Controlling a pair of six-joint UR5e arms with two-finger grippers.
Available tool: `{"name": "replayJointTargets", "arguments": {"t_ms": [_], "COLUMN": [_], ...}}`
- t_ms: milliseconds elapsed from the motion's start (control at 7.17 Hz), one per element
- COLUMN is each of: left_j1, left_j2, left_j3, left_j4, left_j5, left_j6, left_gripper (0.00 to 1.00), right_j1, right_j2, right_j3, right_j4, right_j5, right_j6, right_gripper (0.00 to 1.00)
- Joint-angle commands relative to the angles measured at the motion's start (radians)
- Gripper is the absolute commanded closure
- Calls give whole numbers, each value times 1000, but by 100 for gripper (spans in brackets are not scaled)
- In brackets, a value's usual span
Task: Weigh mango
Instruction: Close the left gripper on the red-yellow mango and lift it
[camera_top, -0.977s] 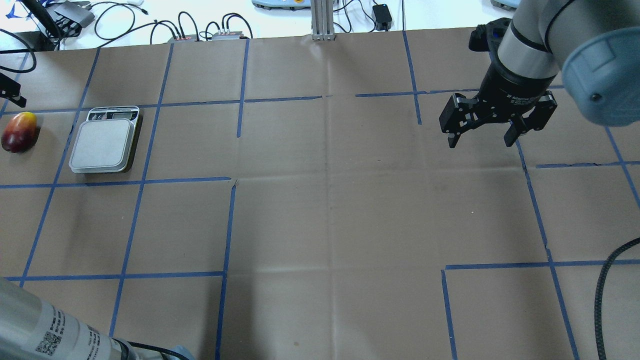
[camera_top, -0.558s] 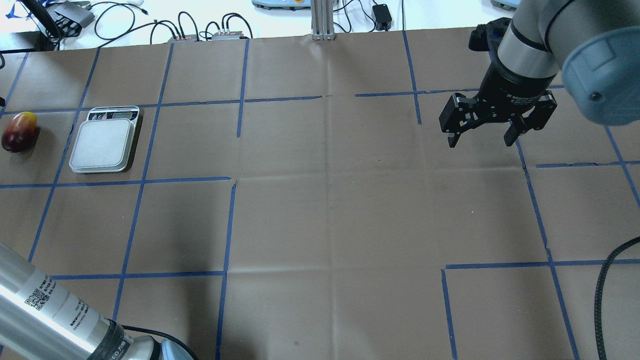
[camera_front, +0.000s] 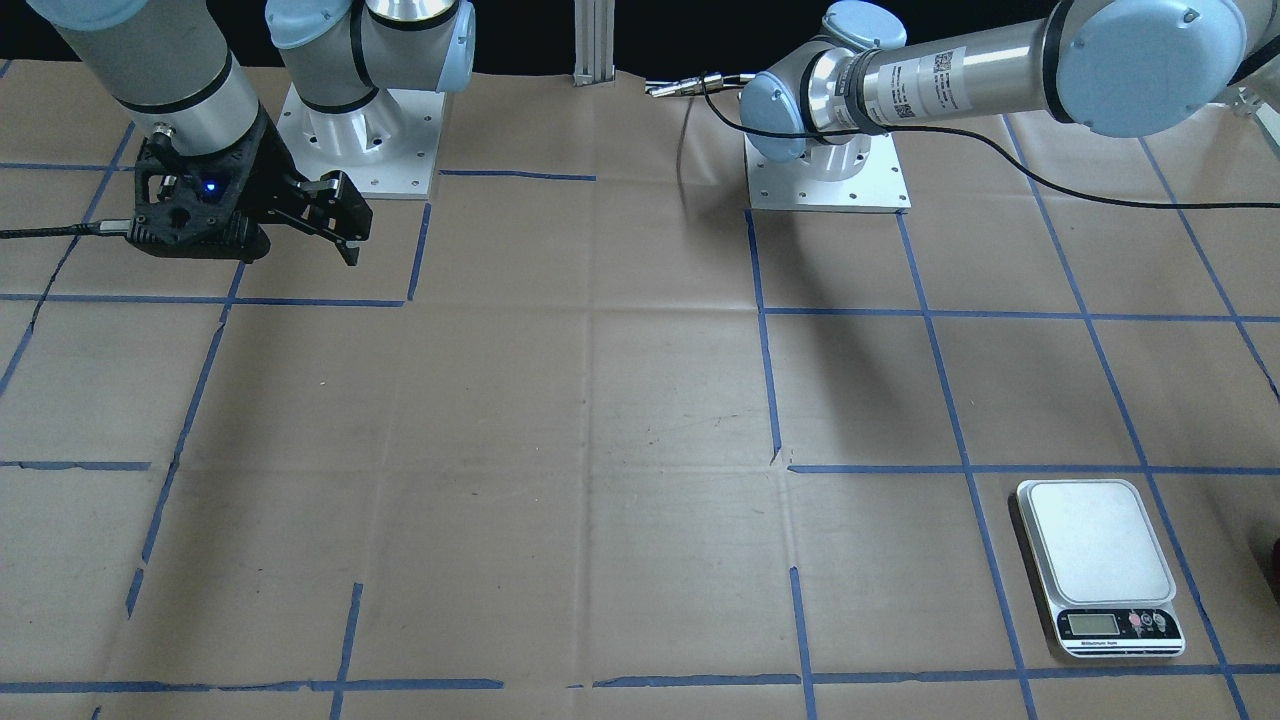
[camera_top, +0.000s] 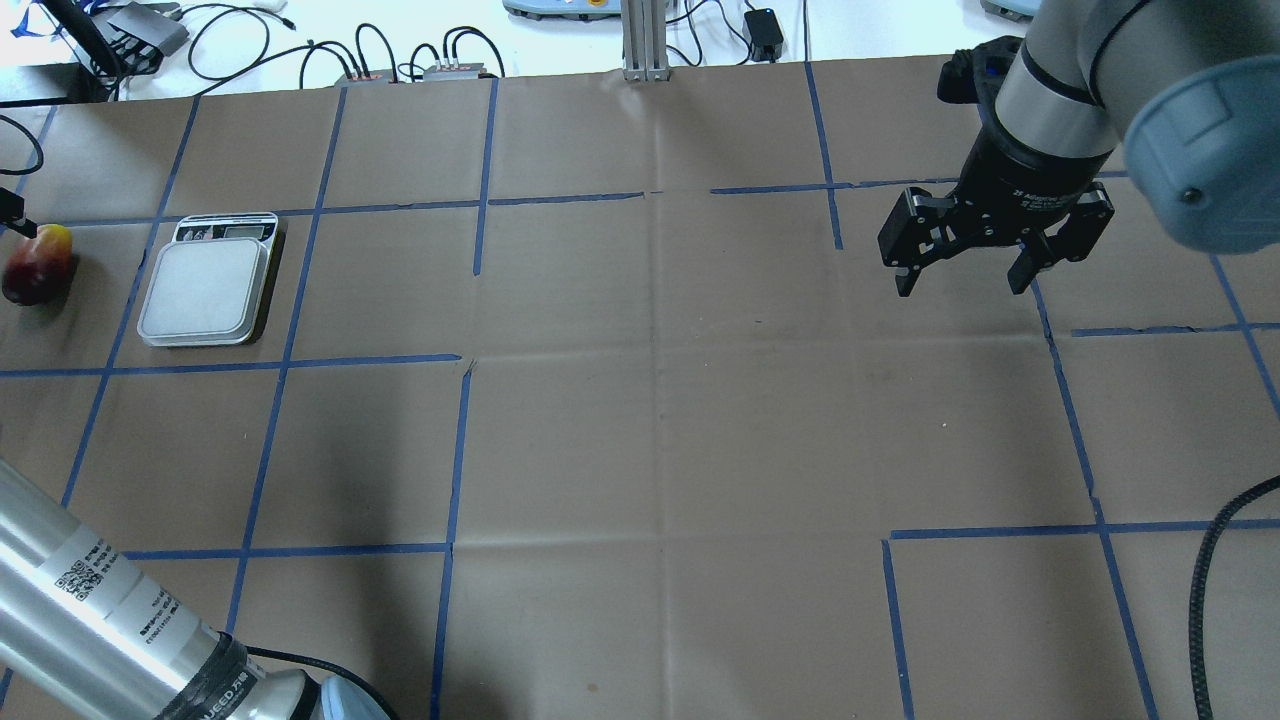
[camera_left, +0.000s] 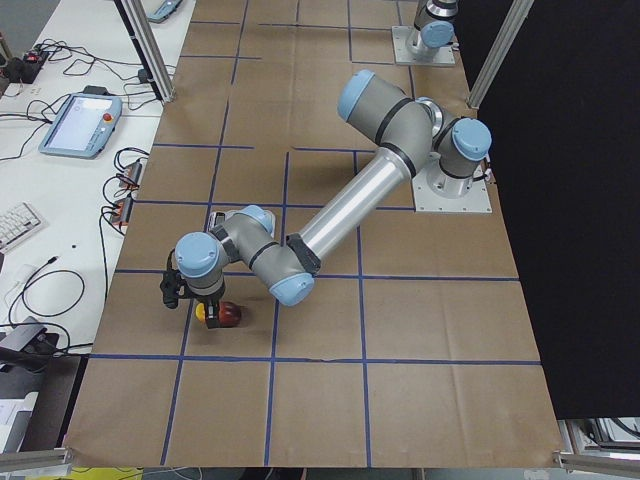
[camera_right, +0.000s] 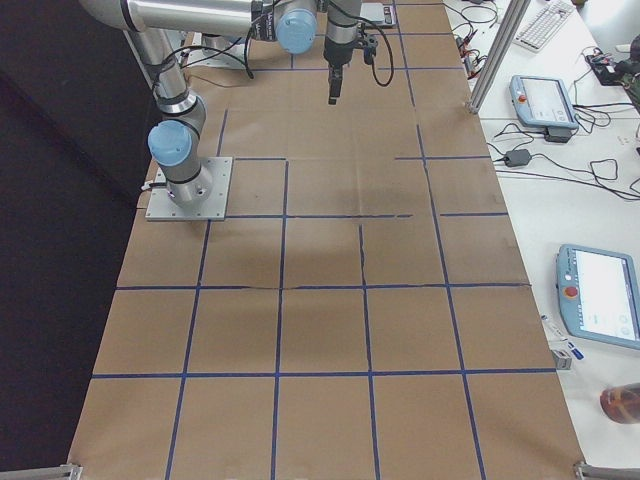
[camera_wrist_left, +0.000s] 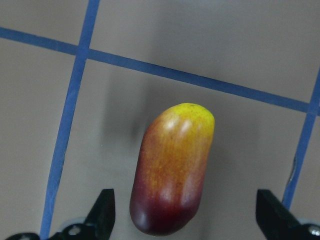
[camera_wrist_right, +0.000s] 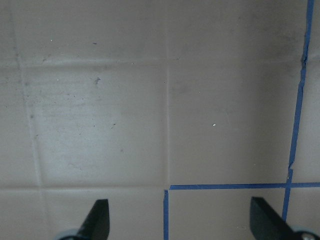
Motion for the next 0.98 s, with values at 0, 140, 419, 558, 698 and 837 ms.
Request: {"name": "replayJointTargets", "arguments": {"t_ms": [0,140,419,558,698,837], "left_j1": [0,0,0,0,0,0], "left_j2": [-40,-51,-80,-86,-91,-101], "left_j3": [24,34,45,47,48,50], "left_j4": [-18,-18,-18,-18,-18,-18], "left_j5": [3,6,8,9,8,9], "left_j6": [70,63,15,15,15,15], "left_gripper": [0,0,0,0,1,4], "right_j1": [0,0,0,0,0,0], "right_j2": [0,0,0,0,0,0], "right_j3": [0,0,0,0,0,0], "right_j4": [0,0,0,0,0,0], "right_j5": [0,0,0,0,0,0], "right_j6": [0,0,0,0,0,0], "right_gripper": [0,0,0,0,0,0]}}
